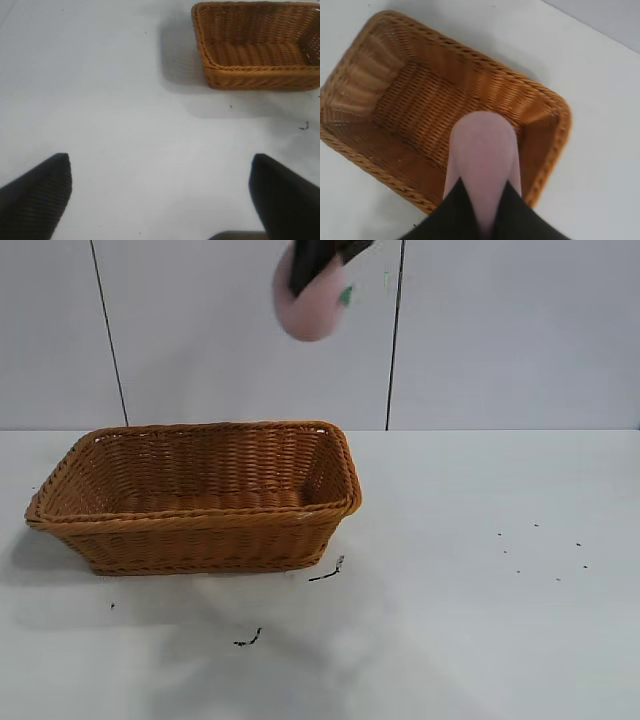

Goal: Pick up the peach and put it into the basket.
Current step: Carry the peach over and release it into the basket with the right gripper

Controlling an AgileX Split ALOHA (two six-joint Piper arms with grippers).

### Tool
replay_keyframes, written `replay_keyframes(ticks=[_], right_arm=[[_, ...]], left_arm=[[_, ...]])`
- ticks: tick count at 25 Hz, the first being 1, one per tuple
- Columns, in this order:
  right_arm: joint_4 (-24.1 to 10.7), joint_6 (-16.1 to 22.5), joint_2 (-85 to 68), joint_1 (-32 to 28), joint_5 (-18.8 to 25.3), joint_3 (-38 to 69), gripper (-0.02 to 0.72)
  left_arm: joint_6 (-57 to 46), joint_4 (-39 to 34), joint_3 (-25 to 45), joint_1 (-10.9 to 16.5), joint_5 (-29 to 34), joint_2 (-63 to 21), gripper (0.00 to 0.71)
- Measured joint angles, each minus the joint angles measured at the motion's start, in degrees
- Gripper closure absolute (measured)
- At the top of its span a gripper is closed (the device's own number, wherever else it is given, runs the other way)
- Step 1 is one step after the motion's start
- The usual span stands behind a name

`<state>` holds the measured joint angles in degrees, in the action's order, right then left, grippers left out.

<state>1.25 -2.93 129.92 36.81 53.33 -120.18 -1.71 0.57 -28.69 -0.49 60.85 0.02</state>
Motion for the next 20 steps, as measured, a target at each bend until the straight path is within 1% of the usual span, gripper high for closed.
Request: replay_keyframes(ticks=[5,8,10,11,12,14,15,16,18,20], right_arm=[[-1.3,0.0,6.5,0.0,-2.6,0.0,0.720],[-1.3,0.1,8.9,0.0,-2.6,0.0,0.720],[-0.8,0.4,9.3,0.0,-2.6,0.0,0.697],[-0.7,1.0,9.4,0.0,-2.6,0.0,0.652],[-0.7,1.5,9.4,0.0,-2.6,0.0,0.577],[-0.6,2.5,9.4,0.0,-2.6,0.0,0.374],[-0.6,2.9,9.4,0.0,-2.6,0.0,0.248],[-0.6,2.9,9.4,0.0,-2.5,0.0,0.150],[-0.6,2.9,9.4,0.0,-2.3,-0.6,0.064],[-0.6,2.9,9.4,0.0,-1.1,-2.0,0.029]], left_arm=[[0.0,0.0,0.0,0.0,0.0,0.0,0.017],[0.0,0.0,0.0,0.0,0.0,0.0,0.017],[0.0,0.0,0.0,0.0,0.0,0.0,0.017],[0.0,0.0,0.0,0.0,0.0,0.0,0.017],[0.0,0.0,0.0,0.0,0.0,0.0,0.017],[0.0,0.0,0.0,0.0,0.0,0.0,0.017],[0.0,0.0,0.0,0.0,0.0,0.0,0.017],[0.0,0.0,0.0,0.0,0.0,0.0,0.017],[0.0,0.0,0.0,0.0,0.0,0.0,0.017],[0.0,0.0,0.0,0.0,0.0,0.0,0.017]])
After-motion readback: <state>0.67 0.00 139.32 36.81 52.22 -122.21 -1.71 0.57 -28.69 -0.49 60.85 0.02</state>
